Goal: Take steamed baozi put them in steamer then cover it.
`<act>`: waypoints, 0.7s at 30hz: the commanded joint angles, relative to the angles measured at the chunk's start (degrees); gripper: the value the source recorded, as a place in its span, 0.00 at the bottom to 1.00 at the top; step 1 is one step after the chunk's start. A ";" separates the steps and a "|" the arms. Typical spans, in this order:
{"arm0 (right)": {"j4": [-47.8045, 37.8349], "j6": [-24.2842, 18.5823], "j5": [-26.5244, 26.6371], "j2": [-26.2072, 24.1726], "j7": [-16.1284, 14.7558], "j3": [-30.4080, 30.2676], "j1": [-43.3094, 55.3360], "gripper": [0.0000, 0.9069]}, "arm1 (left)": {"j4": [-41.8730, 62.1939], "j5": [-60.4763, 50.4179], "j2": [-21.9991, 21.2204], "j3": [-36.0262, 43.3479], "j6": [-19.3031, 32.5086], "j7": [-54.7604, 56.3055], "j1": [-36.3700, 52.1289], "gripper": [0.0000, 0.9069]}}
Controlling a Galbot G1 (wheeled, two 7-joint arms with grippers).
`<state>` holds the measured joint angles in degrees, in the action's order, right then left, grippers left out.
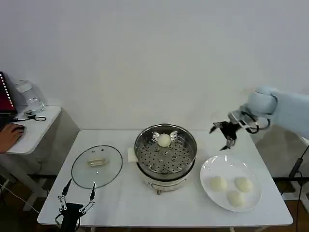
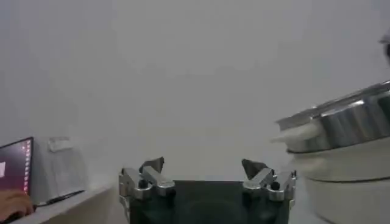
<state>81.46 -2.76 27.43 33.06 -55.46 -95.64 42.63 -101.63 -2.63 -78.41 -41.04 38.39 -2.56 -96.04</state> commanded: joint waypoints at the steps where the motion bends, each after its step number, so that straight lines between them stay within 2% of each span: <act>1: 6.44 4.44 0.92 -7.56 1.12 -0.56 -6.38 1.00 | -0.62 0.01 -0.16 -0.12 -0.10 -0.01 -0.06 1.00; 7: 4.40 3.48 -5.28 -8.89 2.86 8.69 -18.95 1.00 | -1.57 -0.09 -0.56 -0.28 -0.31 -0.05 -0.33 1.00; 13: 1.62 2.35 -7.73 -9.20 4.89 17.21 -27.56 1.00 | -2.16 -0.38 -0.85 -0.51 -0.48 -0.06 -0.64 1.00; 18: -0.73 1.14 -9.08 -8.20 9.85 22.88 -33.06 1.00 | -2.06 -0.91 -1.19 -0.50 -0.45 -0.07 -1.06 1.00; 21: -1.45 0.98 -10.22 -7.64 10.79 25.21 -35.77 1.00 | -2.18 -1.05 -1.11 -0.53 -0.46 -0.06 -1.21 1.00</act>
<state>81.57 -1.45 20.25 26.15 -48.64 -79.96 18.03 -103.58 -3.52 -79.60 -41.57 37.93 -2.60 -97.15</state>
